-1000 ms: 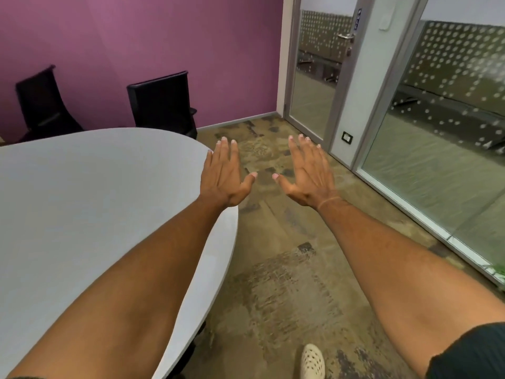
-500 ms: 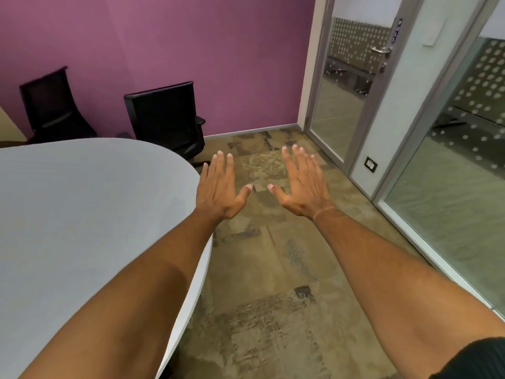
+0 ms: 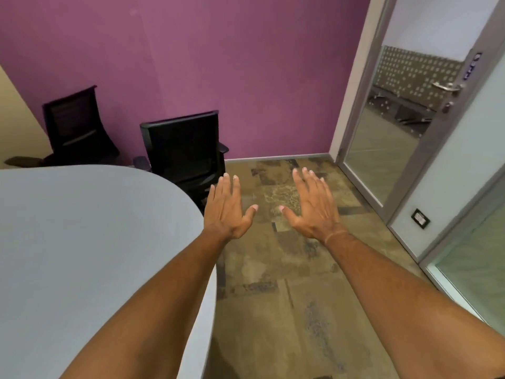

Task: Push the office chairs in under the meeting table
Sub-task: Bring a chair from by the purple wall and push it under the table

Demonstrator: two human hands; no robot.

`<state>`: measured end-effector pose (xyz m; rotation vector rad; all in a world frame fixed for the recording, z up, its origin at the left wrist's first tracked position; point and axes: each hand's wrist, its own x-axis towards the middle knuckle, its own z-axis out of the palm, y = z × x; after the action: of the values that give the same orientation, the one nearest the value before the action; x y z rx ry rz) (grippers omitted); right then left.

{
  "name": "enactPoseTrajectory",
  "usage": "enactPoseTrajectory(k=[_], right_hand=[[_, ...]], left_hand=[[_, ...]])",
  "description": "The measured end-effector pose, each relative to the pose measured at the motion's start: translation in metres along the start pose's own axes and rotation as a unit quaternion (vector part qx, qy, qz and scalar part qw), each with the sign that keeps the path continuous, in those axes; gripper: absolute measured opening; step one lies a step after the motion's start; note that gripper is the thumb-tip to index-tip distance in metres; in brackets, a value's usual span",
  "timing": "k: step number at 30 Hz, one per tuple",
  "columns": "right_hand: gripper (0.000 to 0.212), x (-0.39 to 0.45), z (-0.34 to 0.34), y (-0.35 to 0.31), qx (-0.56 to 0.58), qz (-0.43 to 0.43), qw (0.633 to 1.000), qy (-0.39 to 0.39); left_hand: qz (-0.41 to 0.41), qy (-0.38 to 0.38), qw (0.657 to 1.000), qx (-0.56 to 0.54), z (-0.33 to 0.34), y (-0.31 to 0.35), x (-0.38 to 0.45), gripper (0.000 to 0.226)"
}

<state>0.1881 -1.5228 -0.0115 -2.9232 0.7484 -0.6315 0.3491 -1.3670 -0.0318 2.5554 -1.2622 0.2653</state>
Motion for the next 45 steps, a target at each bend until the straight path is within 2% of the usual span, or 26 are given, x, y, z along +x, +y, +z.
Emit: enactPoseTrajectory(k=[9,24,33,45], right_hand=[[0.092,0.143,0.069,0.037,0.045,-0.037,0.998,-0.014],[0.090,0.436,0.177,0.099,0.084,-0.179,0.979,-0.039],[0.091,0.574,0.254,0.077,0.105,-0.241,0.962,-0.069],[0.089,0.738,0.360,-0.003,0.117,-0.283,0.944,-0.127]], left_hand=[[-0.061,0.002,0.997,0.041,0.040,-0.056,0.133,0.090],[-0.190,0.018,0.977,0.094,0.086,-0.101,0.355,0.089],[-0.271,0.030,0.958,0.088,0.119,-0.192,0.449,0.089],[-0.353,0.017,0.933,0.070,0.141,-0.355,0.554,0.081]])
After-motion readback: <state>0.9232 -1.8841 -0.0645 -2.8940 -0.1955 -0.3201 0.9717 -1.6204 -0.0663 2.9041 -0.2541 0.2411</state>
